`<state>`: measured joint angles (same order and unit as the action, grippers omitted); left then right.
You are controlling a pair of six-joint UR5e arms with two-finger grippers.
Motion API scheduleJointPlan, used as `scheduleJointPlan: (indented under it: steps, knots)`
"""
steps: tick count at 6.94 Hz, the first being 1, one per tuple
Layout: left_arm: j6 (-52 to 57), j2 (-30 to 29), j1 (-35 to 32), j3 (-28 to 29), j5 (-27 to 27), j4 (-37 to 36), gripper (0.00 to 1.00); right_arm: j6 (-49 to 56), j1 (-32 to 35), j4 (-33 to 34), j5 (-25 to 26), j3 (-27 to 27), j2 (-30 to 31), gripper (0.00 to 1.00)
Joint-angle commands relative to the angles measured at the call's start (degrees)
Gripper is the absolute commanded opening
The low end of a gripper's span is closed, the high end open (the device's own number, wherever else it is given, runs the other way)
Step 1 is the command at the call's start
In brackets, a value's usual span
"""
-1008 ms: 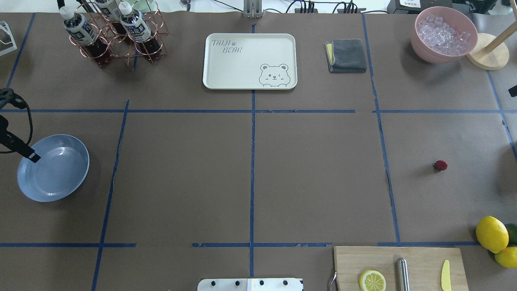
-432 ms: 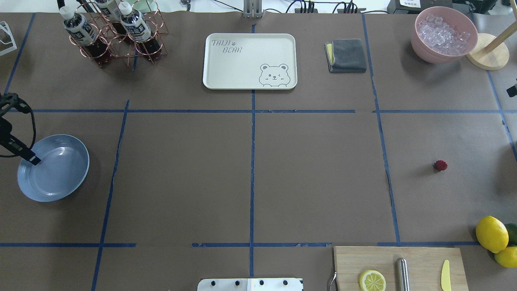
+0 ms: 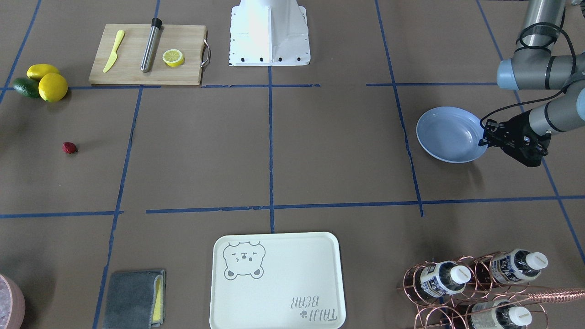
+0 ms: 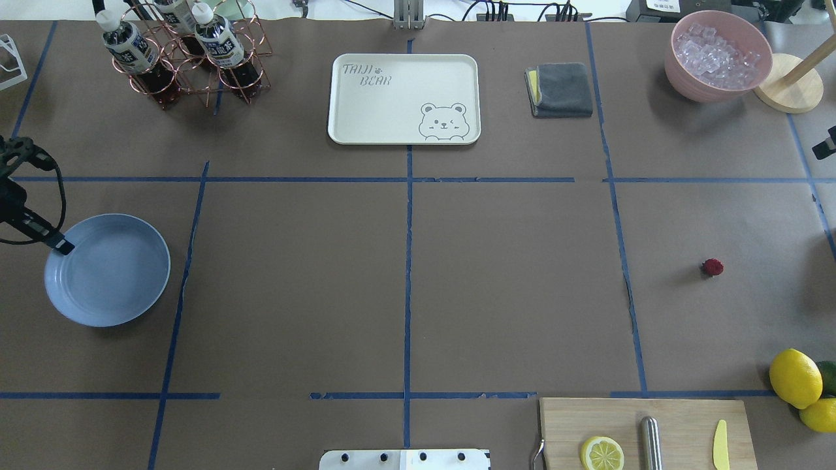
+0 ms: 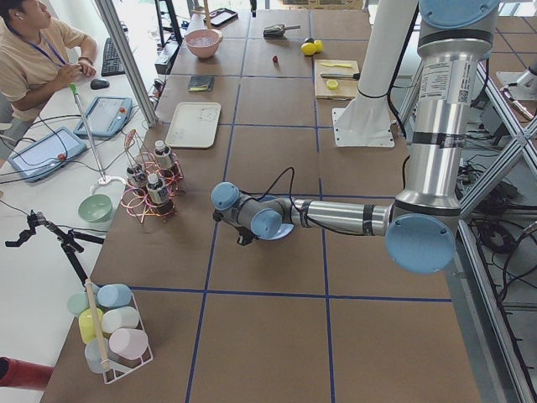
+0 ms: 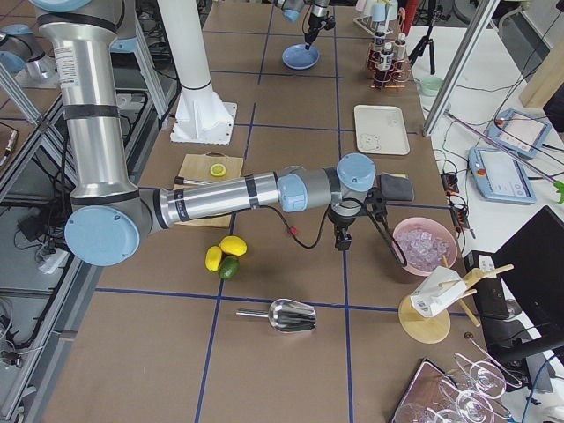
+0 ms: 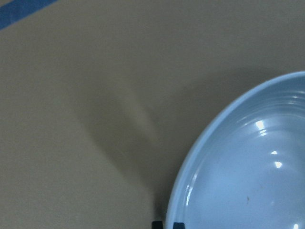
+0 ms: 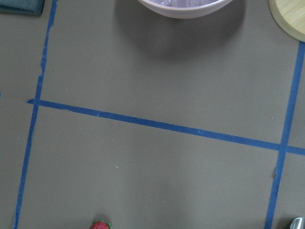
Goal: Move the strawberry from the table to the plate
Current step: 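Drag the light blue plate with the left gripper toward the table center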
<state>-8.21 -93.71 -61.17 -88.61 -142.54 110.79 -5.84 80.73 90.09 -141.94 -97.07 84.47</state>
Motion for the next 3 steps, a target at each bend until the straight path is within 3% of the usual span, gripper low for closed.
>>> scheduleJointPlan:
  steps: [1, 3]
  knots:
    - [-16.59, -2.69, 0.26, -8.67, -0.19, 1.17, 0.00, -0.13, -0.05, 0.00, -2.63, -0.22, -0.01, 1.00]
    - [-38.86, -5.06, 7.33, -8.35, 0.42, 16.64, 0.00, -0.22, -0.13, 0.00, -2.64, -1.27, 0.07, 1.00]
